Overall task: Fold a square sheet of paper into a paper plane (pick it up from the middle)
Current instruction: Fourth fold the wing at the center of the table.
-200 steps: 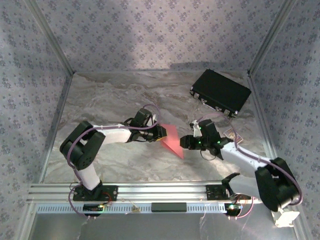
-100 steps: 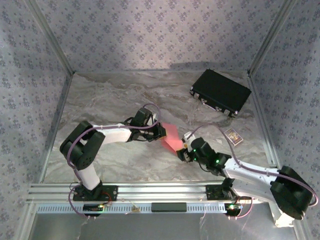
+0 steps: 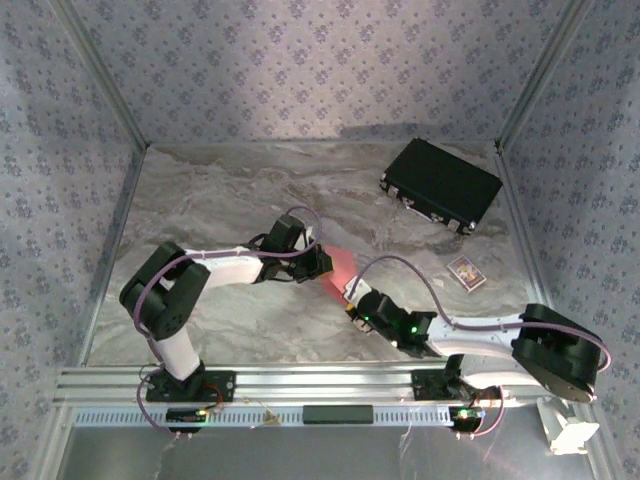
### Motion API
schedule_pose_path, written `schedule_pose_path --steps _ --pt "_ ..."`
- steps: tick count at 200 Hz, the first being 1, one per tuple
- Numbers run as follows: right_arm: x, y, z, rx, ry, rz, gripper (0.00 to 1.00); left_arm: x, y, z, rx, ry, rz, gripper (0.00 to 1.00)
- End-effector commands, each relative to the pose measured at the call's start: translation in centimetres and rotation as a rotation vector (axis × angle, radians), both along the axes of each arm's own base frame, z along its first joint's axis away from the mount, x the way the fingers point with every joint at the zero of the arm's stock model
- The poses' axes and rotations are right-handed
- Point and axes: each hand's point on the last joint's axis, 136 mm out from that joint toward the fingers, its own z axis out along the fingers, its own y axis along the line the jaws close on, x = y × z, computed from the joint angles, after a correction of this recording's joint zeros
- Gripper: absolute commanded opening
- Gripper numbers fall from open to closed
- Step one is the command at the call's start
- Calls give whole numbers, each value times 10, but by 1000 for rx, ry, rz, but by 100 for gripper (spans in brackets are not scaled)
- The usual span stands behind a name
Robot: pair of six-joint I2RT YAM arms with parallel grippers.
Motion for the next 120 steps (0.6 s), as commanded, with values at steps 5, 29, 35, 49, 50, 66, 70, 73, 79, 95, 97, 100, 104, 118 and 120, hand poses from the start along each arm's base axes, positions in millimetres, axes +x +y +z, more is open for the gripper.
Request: schedule_pose_path --steps 5,29,35,49,50,66,70,73,79,95,97,100,104,118,120 --pt "9 12 12 -20 -60 10 39 2 -7 12 -25 -25 -16 9" --pt "12 11 7 -67 -77 -2 38 2 -8 12 -26 -28 -18 9" --pt "13 11 6 -73 -80 -6 38 2 -7 12 -25 -28 -17 9" --pt "14 9 3 -89 -79 -11 37 2 -7 12 -25 -27 -18 9" --pt "14 9 3 -89 -80 -12 37 2 -7 12 -24 -27 -18 9" --pt "15 7 0 -102 -81 -24 37 2 -7 12 -25 -27 -18 8" --pt "15 7 -1 -104 -80 -28 36 1 -7 13 -26 -27 -19 8" --pt "15 7 -1 -104 -79 -28 36 2 -7 13 -26 -27 -18 9" --pt "16 7 -1 -104 -81 -31 36 2 -7 13 -25 -26 -18 8" --pt "16 8 -2 -105 -79 -31 34 2 -7 13 -26 -28 -17 8" --pt "16 8 -2 -105 -78 -31 34 2 -7 13 -26 -27 -17 9" --pt "16 8 -3 -109 -77 -30 34 2 -7 13 -26 -27 -17 8" --pt "16 8 -4 -112 -76 -30 34 2 -7 14 -27 -28 -18 8" --pt "16 7 -5 -116 -74 -33 32 1 -7 13 -25 -29 -18 8" --pt "16 7 -5 -115 -74 -33 32 2 -6 14 -25 -29 -17 8"
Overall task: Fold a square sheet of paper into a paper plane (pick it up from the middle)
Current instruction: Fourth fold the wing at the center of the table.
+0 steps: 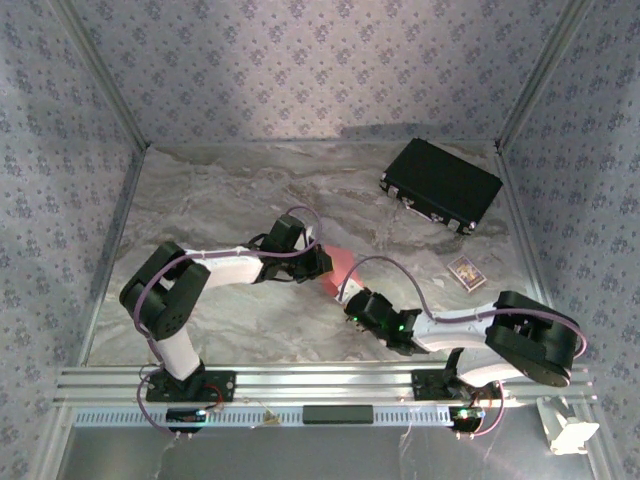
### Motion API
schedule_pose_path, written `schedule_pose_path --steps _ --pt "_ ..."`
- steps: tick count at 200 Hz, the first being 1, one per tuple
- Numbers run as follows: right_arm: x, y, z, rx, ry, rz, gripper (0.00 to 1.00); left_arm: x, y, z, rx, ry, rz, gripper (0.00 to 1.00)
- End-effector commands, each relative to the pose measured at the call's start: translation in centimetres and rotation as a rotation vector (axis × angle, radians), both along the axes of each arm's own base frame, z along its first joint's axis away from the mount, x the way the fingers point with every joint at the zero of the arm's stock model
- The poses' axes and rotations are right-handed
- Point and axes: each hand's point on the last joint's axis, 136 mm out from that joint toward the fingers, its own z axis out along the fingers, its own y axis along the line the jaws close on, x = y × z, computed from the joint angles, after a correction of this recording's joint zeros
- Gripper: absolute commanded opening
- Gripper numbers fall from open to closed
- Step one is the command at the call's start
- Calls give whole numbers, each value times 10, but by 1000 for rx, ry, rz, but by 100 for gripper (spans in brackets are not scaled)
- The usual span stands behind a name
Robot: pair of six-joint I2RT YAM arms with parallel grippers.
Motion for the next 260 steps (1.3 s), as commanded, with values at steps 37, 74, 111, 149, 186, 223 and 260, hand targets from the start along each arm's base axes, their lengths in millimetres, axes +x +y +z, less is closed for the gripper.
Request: schedule_pose_path --steps 37,74,111,149,186,223,260 --pt "6 6 10 20 -30 -18 27 1 -6 14 -22 -29 -17 8" --pt "5 6 10 29 -25 -19 22 2 -6 14 -21 -30 -17 8" --pt "6 5 10 35 -21 -30 18 3 -6 15 -21 -35 -12 7" --pt "6 6 9 46 -11 -35 13 4 -6 15 -21 -36 -9 7" --pt "7 6 9 58 -7 -40 7 4 -5 16 -20 -40 -6 6" --pt "7 6 11 100 7 -54 5 5 -3 17 -15 -45 2 5" --pt "9 3 10 82 6 -52 20 5 -2 18 -13 -43 3 3"
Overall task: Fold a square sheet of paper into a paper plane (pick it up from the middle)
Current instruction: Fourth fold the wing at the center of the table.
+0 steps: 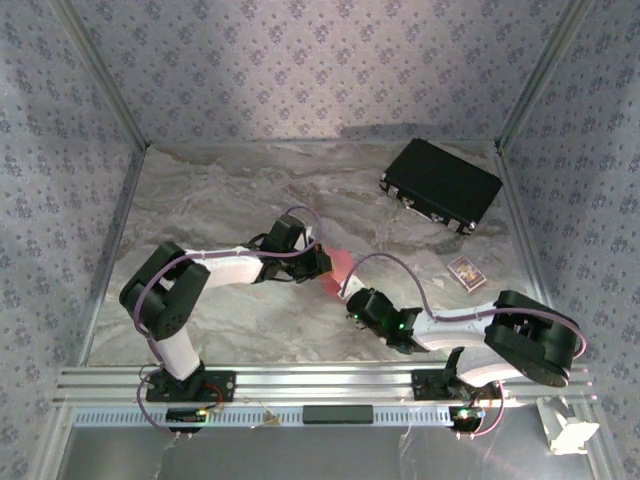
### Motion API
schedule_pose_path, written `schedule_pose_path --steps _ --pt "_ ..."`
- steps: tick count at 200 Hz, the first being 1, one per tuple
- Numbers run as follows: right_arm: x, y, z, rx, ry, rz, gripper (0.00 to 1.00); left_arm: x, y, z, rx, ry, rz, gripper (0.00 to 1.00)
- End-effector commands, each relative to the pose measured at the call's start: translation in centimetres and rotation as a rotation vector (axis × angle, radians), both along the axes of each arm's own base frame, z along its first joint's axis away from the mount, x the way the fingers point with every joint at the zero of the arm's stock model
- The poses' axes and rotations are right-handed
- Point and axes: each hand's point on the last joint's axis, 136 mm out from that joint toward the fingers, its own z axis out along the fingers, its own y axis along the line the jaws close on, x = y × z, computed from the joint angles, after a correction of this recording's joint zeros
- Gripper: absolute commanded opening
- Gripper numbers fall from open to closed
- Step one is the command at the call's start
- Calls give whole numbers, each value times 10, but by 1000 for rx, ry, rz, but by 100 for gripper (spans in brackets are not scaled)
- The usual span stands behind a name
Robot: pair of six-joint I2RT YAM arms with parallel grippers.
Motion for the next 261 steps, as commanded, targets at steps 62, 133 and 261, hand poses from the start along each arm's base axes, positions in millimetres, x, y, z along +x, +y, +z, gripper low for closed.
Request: schedule_pose_path --steps 62,133,261 --pt "8 3 7 9 -20 -9 21 4 -4 18 -21 -40 -7 3" --pt "6 5 6 20 -8 2 7 5 -2 16 -15 -35 2 5" --pt "4 31 2 343 219 -7 0 13 42 31 92 -119 133 62"
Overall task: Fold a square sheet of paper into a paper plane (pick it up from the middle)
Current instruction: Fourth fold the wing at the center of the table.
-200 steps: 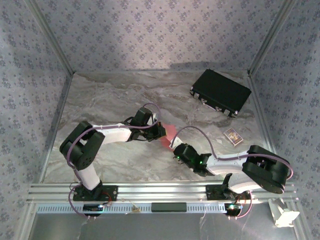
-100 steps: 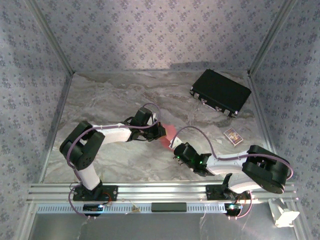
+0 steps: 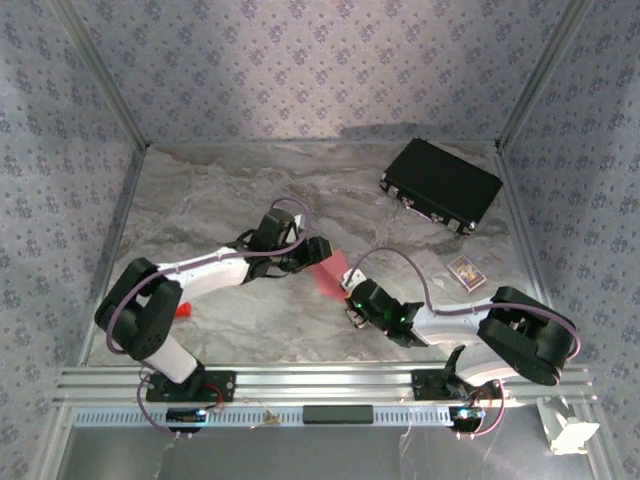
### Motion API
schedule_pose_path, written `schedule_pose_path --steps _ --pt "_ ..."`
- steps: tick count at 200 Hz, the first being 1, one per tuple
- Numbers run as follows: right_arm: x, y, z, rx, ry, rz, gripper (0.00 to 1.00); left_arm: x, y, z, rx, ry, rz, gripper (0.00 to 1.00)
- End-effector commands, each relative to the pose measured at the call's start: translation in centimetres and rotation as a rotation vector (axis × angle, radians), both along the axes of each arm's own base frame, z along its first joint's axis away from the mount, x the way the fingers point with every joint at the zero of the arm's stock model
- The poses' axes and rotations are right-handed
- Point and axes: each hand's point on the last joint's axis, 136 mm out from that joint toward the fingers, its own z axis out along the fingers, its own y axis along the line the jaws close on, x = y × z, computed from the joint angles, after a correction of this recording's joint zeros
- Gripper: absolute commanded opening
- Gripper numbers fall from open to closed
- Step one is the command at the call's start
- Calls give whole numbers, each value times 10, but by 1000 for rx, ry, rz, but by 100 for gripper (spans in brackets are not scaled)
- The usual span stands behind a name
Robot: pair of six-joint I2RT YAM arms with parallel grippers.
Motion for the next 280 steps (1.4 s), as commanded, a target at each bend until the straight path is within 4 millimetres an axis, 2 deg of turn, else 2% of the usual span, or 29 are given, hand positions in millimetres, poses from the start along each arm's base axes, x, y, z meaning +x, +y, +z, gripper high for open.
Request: schedule_pose_path --steps 1,54,165,193,232,253,280 --pt "-1 17 7 155 76 11 0 -2 14 -10 49 9 26 62" --pt "0 18 5 298 243 -25 0 -2 11 -11 43 15 21 62" --pt "6 38 5 595 576 -30 0 -2 11 -14 44 23 17 58" --pt "8 41 3 658 649 -53 0 -3 8 -17 39 31 6 43" --pt "10 40 -3 697 733 -94 0 -5 3 -23 12 46 -11 15" --pt "10 39 -7 704 763 -109 0 -6 -2 -25 -12 54 -32 9" --pt "11 38 -9 716 787 -129 0 -7 -8 -32 -23 66 -48 7"
